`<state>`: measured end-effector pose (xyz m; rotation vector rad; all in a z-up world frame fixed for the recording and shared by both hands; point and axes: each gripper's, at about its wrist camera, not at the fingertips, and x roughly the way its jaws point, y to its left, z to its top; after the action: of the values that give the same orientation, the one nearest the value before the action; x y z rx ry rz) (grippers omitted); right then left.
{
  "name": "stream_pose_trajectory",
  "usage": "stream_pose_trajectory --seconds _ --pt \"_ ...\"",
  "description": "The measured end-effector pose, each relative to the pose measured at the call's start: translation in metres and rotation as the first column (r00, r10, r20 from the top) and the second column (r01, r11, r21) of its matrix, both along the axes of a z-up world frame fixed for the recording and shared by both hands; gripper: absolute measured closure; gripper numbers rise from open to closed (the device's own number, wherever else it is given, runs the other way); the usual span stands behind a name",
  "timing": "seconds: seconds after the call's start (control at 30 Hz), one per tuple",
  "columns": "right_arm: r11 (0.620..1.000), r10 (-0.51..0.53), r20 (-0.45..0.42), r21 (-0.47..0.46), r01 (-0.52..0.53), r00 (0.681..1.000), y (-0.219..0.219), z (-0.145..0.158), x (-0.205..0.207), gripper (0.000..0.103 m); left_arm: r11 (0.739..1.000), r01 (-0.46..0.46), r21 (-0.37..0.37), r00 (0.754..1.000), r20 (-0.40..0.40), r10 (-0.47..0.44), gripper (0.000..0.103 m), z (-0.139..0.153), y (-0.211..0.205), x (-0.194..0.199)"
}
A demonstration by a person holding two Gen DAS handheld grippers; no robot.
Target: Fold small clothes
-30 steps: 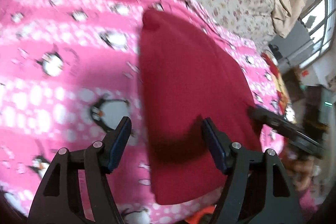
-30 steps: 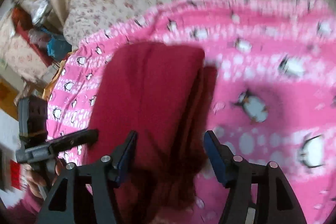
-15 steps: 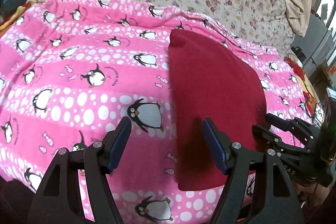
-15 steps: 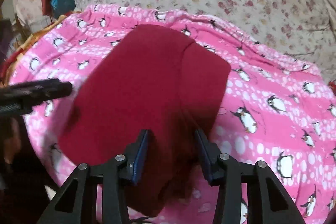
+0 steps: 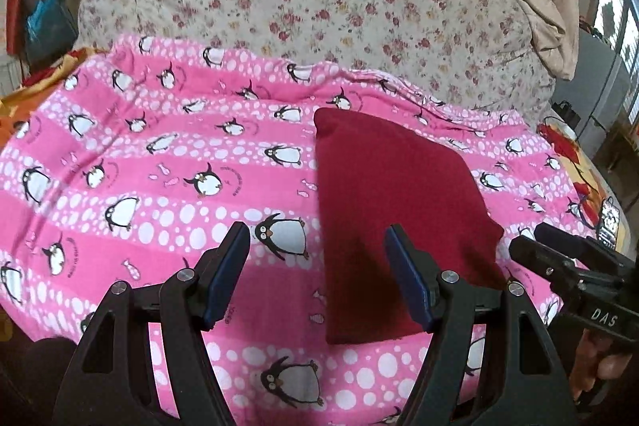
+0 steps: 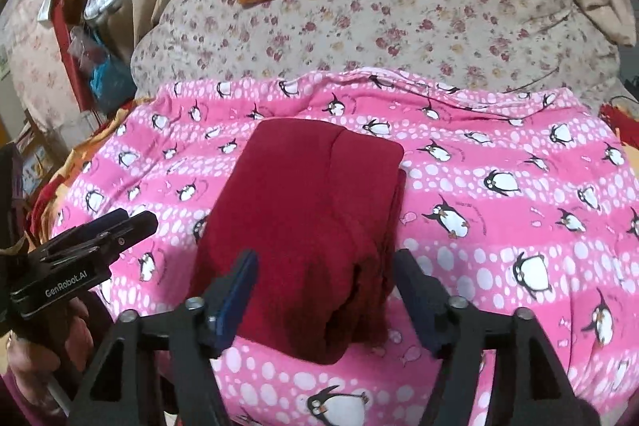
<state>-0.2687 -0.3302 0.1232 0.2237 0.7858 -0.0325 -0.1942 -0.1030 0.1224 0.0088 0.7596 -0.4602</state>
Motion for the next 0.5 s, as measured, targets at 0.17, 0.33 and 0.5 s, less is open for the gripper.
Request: stream_pose_trajectory --seconds 0.17,0.33,0.5 --pt "1.000 -0.004 0.013 -0.027 0.004 1.000 0.016 0.007 -0.009 0.032 1.000 0.003 0.010 0.999 0.035 -0.003 0.033 0.009 0.001 -0.015" --pt "0.999 -0.013 0.020 -0.048 0.013 1.000 0.027 0.012 -0.015 0.028 1.000 0.003 0.029 0.996 0.093 -0.006 0.033 0.021 -0.002 -0.027" --pt "0.996 -0.032 0.028 -0.079 0.035 0.999 0.031 0.011 -0.016 0.027 0.999 -0.001 0.042 0.992 0.128 -0.005 0.033 0.026 -0.005 -0.032"
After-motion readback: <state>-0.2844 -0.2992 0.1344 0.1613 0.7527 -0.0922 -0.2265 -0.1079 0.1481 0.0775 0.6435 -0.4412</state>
